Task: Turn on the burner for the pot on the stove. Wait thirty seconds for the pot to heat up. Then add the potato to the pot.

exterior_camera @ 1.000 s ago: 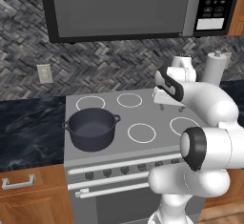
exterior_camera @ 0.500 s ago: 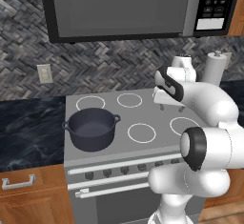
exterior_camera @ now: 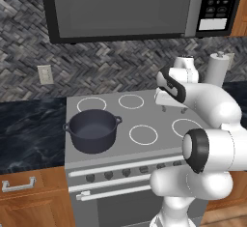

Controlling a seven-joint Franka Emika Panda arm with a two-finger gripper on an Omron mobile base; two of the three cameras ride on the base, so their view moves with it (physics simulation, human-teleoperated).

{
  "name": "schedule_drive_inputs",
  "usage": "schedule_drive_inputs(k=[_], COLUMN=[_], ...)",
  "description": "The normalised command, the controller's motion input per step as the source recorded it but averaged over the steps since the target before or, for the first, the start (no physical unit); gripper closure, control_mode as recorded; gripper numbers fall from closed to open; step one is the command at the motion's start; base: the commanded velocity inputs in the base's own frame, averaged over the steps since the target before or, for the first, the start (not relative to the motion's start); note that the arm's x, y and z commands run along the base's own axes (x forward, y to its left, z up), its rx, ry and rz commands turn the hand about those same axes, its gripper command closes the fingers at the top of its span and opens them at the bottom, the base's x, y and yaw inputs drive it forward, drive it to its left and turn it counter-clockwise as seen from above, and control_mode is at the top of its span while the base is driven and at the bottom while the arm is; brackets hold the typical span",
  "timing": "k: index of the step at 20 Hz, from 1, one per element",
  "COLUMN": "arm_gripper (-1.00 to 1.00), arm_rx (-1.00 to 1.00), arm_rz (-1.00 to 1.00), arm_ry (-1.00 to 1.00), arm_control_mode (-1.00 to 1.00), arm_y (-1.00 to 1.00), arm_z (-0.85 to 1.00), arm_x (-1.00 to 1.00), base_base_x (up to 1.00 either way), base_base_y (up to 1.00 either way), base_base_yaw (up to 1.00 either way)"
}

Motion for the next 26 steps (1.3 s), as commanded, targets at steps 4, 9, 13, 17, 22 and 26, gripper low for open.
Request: schedule_drive_inputs(k=[4, 9, 13, 17, 22, 26], arm_gripper=[-1.00, -1.00, -1.00, -1.00, -1.00, -1.00], arm_rx=[0.00, 0.00, 0.00, 0.00, 0.00, 0.00], arm_rz=[0.00, 0.00, 0.00, 0.00, 0.00, 0.00], arm_ry=[0.00, 0.00, 0.00, 0.00, 0.00, 0.00], arm_control_mode=[-1.00, -1.00, -1.00, -1.00, -1.00, -1.00], arm_y=[0.00, 0.00, 0.00, 0.00, 0.00, 0.00], arm_z=[0.00, 0.00, 0.00, 0.00, 0.00, 0.00], arm_x=[0.00, 0.00, 0.00, 0.00, 0.00, 0.00], base_base_x=[0.00, 0.00, 0.00, 0.00, 0.00, 0.00], base_base_y=[0.00, 0.00, 0.00, 0.00, 0.00, 0.00], base_base_yaw=[0.00, 0.00, 0.00, 0.00, 0.00, 0.00])
